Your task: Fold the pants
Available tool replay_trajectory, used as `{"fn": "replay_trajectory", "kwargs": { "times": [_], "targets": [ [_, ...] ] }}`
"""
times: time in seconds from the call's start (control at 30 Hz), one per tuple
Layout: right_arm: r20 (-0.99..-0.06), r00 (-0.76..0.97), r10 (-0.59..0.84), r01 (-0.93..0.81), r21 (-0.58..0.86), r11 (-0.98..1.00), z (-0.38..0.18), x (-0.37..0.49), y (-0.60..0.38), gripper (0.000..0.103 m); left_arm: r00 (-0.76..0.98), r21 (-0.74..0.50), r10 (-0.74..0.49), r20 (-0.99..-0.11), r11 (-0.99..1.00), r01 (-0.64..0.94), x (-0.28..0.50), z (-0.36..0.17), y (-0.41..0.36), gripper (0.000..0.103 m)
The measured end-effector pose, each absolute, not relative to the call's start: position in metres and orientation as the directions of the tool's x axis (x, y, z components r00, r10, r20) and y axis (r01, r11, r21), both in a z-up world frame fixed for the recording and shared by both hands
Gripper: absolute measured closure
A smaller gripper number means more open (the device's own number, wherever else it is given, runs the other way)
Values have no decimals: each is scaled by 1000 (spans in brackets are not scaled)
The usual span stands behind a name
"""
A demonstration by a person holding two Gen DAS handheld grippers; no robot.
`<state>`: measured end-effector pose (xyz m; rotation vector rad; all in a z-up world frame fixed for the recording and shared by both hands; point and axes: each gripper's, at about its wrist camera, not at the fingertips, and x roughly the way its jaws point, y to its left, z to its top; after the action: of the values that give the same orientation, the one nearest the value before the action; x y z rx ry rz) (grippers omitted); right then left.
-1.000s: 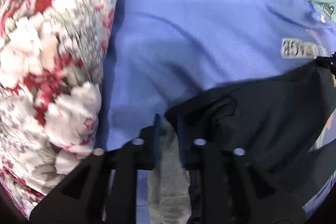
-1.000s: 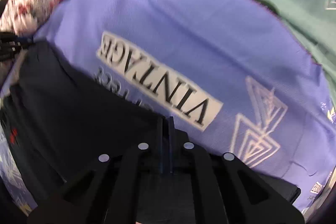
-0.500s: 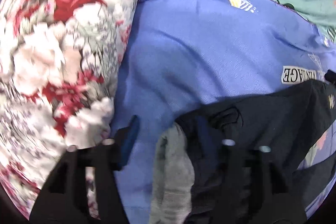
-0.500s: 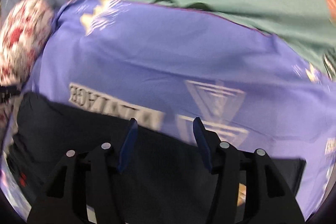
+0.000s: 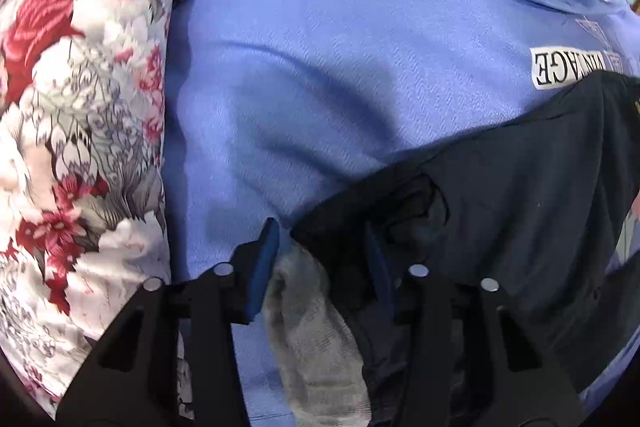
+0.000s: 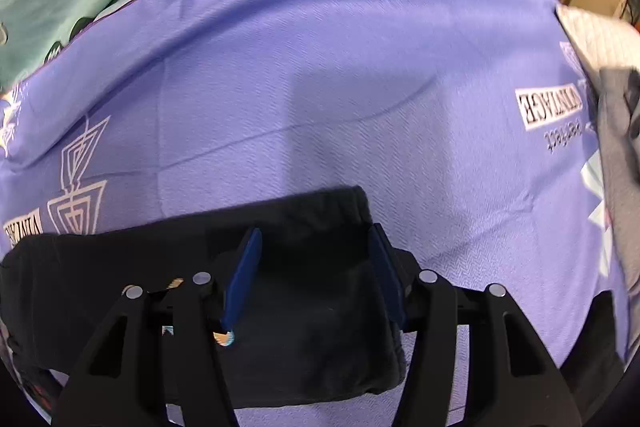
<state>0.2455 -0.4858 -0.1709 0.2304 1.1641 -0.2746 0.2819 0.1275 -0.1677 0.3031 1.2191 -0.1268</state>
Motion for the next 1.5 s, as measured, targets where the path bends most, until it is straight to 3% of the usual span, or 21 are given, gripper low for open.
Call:
{"fn": "replay_trajectory", "kwargs": {
  "times": [0.03, 0.1, 0.13, 0.23, 0.27, 0.33, 0.37, 0.4, 0.43, 0.47, 0.6, 0.87, 0.97, 1.0, 1.07, 1.5],
  "targets": [
    [-925, 366, -97, 322, 28, 946, -171, 246, -486, 50, 367, 185, 78, -927, 946, 267, 281, -166, 124, 78],
    [-918, 389, -75, 324, 60, 944, -168, 246, -489, 80, 384, 210, 96, -919, 940, 268, 281, -166, 123, 82],
    [-914, 394, -93, 349, 56, 936, -165, 247, -494, 101, 384, 205, 92, -919, 942, 265, 280, -164, 124, 83],
    [-895, 401, -195, 438, 1, 899, -162, 249, -506, 103, 376, 188, 81, -923, 948, 258, 276, -161, 130, 82],
    [-915, 365, -171, 443, 9, 897, -170, 250, -509, 103, 367, 175, 72, -927, 951, 255, 273, -158, 135, 81],
    [-919, 340, -198, 419, -41, 907, -168, 252, -502, 100, 334, 132, 42, -942, 959, 252, 281, -155, 144, 62],
    [-908, 353, -224, 410, -65, 910, -162, 253, -498, 92, 324, 117, 29, -946, 960, 256, 279, -152, 148, 55],
    [-888, 392, -240, 392, -75, 917, -151, 252, -491, 76, 324, 113, 23, -946, 959, 261, 279, -150, 150, 44],
    [-868, 438, -232, 370, -61, 927, -141, 249, -483, 42, 331, 122, 25, -943, 954, 275, 278, -146, 155, 39],
    [-853, 478, -211, 343, -40, 938, -134, 247, -475, 28, 332, 128, 26, -943, 949, 289, 277, -145, 156, 38],
    [-838, 536, -101, 199, 9, 980, -113, 250, -439, 28, 316, 151, 44, -948, 934, 322, 282, -143, 166, 37],
    [-856, 500, 134, -84, 106, 991, -105, 249, -352, 28, 199, 80, 0, -980, 915, 396, 299, -159, 169, 36],
    [-859, 479, 181, -135, 132, 982, -103, 248, -326, 28, 175, 34, -36, -984, 925, 378, 303, -159, 175, 52],
    [-860, 471, 195, -149, 140, 979, -104, 250, -321, 28, 177, 22, -50, -983, 924, 381, 303, -157, 176, 69],
    [-864, 460, 205, -177, 137, 975, -107, 254, -311, 28, 183, 14, -64, -981, 916, 400, 300, -153, 176, 83],
    [-934, 322, 158, -556, -51, 830, -147, 293, -227, 32, 302, -76, -211, -930, 913, 402, 257, -89, 209, 88]
  ]
}}
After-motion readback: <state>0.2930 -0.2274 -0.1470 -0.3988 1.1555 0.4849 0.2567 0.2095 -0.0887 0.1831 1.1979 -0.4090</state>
